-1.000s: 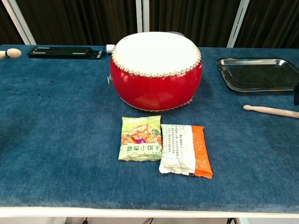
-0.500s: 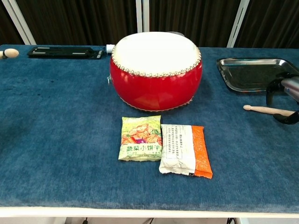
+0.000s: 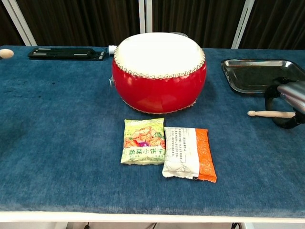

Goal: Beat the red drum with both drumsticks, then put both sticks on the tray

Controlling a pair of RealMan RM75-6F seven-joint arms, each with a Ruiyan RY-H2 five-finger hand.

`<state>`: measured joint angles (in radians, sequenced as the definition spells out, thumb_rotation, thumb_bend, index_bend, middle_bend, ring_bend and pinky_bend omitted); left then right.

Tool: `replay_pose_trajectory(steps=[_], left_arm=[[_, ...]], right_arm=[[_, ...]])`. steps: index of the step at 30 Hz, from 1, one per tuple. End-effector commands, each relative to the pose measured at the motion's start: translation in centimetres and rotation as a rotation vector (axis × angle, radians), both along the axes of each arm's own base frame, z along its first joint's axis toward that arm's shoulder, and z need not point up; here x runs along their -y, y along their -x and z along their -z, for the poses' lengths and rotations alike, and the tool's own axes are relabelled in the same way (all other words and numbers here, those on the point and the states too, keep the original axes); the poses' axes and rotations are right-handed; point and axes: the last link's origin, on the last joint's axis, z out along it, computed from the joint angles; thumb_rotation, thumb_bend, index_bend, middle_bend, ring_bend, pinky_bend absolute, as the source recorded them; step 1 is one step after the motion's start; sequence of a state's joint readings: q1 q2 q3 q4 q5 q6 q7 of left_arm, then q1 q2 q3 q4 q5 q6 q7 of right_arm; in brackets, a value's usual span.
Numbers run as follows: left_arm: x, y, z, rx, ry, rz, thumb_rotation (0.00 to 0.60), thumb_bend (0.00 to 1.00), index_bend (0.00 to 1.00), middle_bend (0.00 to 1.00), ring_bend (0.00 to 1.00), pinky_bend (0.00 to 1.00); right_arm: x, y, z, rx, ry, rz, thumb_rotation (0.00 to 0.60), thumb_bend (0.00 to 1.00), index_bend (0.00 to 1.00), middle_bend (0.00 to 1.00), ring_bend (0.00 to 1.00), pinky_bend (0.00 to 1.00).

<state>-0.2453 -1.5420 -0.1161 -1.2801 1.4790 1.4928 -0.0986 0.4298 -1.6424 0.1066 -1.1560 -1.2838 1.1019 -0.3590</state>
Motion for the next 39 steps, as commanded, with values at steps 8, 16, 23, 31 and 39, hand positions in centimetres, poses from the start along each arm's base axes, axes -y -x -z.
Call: replay_pose_trajectory(steps=[8,16,23,31,39], left_arm=[[0.0,-0.1,-0.3,-0.004,-0.005,0.002,0.600,0.58,1.00,1.00,1.00,1.00],[0.0,-0.7,-0.8,-0.003,-0.020,0.020,0.600,0.58,1.00,1.00,1.00,1.00],[0.3,-0.8,-0.8,-0.001,-0.018,0.021,0.600,0.58,1.00,1.00,1.00,1.00],[0.3,-0.9,-0.9,-0.001,-0.018,0.022,0.600,0.58,1.00,1.00,1.00,1.00],[0.4,-0.9,-0.6,0.000,-0.009,0.017,0.600,0.58,1.00,1.00,1.00,1.00]], right_arm=[[-2.4,-1.9,-3.9,0.403,0.093,-0.046,0.600,0.48,0.76,0.37,0.09,0.24],[-3.4,-3.8,-6.6,0.971,0.066,0.106,0.600,0.49,0.79,0.44,0.18,0.29],[-3.0,-3.4,-7.2,1.451,0.080,0.285,0.600,0.49,0.81,0.48,0.23,0.30],[-2.4,-2.3,-5.8,1.762,0.052,0.421,0.600,0.49,0.81,0.50,0.24,0.30],[-1.9,-2.5,-3.9,1.939,-0.055,0.455,0.600,0.49,0.56,0.50,0.27,0.30]])
